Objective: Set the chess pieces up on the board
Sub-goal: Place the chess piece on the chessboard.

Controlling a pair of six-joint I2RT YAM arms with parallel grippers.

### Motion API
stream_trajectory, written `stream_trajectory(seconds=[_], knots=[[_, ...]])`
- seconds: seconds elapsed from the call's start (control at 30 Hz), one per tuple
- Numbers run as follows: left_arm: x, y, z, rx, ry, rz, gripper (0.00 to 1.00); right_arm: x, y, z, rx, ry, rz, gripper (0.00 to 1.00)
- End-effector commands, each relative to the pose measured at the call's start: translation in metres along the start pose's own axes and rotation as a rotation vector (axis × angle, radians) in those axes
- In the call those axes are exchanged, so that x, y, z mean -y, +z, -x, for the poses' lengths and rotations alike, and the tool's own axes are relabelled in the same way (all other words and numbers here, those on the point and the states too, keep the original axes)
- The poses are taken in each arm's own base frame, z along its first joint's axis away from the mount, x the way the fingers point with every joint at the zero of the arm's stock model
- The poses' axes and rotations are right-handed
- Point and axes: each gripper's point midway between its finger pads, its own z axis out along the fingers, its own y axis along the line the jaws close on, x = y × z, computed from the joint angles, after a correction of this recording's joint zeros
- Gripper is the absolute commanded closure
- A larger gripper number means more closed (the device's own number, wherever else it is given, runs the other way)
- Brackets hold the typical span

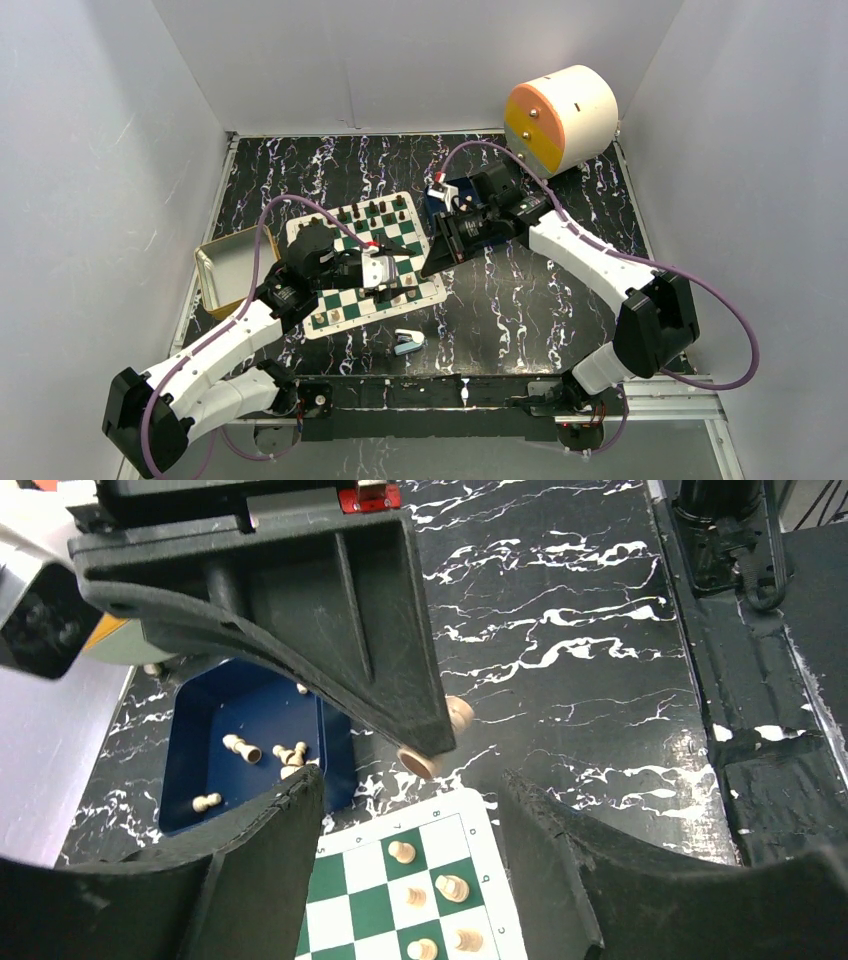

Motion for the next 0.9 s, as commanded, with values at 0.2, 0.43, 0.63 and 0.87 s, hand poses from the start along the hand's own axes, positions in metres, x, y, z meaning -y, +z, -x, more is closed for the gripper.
stream_trajectory(seconds=[0.2,0.43,0.63,0.87], knots=[[0.011,0.001,0.032,0.111,0.079,-0.109,0.46,-0.034,0.006,-0.004,-0.005,-0.098,0.137,0.77],[0.014,0.003,0.028,0.11,0.067,-0.127,0.53,-0.039,0.008,-0.006,-0.018,-0.104,0.191,0.77],[0.017,0.004,0.023,0.093,0.044,-0.138,0.6,-0.042,0.008,-0.007,-0.016,-0.106,0.22,0.76],[0.012,0.003,0.019,0.065,0.017,-0.106,0.73,-0.04,0.01,-0.004,-0.01,-0.085,0.218,0.73]])
